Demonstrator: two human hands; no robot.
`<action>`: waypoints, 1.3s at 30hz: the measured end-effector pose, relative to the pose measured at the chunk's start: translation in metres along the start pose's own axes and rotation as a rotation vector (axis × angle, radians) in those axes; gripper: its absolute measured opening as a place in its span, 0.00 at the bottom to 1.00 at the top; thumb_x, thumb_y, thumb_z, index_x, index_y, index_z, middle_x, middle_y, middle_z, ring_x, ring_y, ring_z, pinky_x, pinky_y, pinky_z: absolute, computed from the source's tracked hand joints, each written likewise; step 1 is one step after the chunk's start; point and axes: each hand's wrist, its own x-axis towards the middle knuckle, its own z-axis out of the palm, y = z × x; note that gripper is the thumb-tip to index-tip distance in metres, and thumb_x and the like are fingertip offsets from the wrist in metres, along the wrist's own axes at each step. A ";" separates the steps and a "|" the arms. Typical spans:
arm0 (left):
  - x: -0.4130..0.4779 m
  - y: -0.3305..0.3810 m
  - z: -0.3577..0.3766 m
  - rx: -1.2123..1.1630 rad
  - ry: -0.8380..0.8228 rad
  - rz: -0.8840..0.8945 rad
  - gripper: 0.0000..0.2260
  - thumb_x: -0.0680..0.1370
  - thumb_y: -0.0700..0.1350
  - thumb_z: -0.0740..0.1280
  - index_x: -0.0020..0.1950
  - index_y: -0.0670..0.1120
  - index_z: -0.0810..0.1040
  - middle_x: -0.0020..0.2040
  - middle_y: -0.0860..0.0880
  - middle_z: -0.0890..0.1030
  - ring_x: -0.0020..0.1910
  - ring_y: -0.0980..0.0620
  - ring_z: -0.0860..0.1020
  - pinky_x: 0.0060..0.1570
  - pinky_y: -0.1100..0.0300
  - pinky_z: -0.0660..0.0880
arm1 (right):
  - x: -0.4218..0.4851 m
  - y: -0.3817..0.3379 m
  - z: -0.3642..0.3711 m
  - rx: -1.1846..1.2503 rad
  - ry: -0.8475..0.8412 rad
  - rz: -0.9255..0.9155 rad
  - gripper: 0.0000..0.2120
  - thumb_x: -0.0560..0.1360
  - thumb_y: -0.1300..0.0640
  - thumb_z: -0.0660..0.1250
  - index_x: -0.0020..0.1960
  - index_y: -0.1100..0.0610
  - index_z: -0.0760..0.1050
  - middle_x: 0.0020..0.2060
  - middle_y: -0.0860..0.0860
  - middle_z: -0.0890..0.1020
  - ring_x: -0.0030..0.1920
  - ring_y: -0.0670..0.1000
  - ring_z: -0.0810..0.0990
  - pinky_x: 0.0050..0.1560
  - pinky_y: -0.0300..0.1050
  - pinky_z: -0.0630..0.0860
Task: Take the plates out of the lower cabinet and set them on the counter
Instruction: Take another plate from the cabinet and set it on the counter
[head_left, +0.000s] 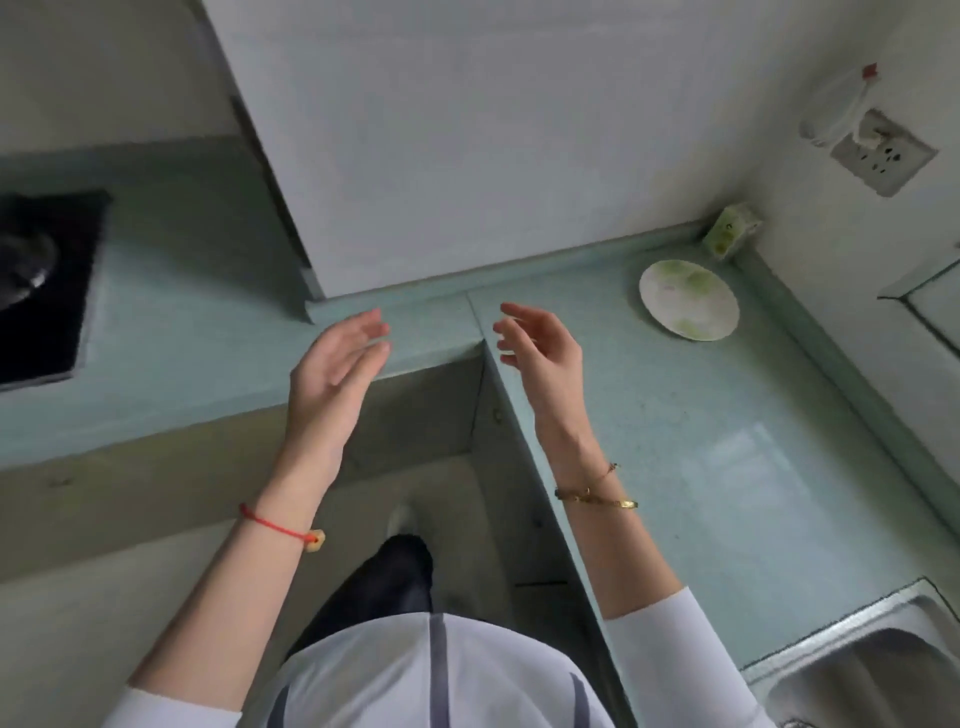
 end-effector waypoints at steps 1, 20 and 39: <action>-0.005 -0.001 -0.007 -0.006 0.023 -0.003 0.13 0.79 0.41 0.69 0.63 0.49 0.80 0.62 0.48 0.83 0.65 0.47 0.79 0.70 0.45 0.72 | -0.004 0.000 0.005 0.004 -0.016 0.001 0.10 0.77 0.59 0.67 0.58 0.57 0.79 0.53 0.58 0.84 0.47 0.49 0.82 0.48 0.40 0.78; -0.303 0.021 -0.306 -0.060 1.032 0.039 0.15 0.76 0.44 0.71 0.62 0.49 0.81 0.60 0.46 0.84 0.63 0.46 0.81 0.65 0.51 0.76 | -0.266 0.017 0.308 -0.124 -0.951 0.056 0.10 0.78 0.62 0.66 0.58 0.59 0.79 0.46 0.53 0.82 0.44 0.49 0.79 0.53 0.47 0.79; -0.504 0.031 -0.573 -0.028 1.420 0.084 0.18 0.71 0.54 0.71 0.61 0.54 0.80 0.59 0.48 0.83 0.61 0.48 0.81 0.65 0.51 0.75 | -0.531 0.063 0.565 -0.161 -1.342 0.053 0.10 0.77 0.63 0.66 0.58 0.59 0.79 0.47 0.55 0.83 0.44 0.50 0.80 0.47 0.42 0.77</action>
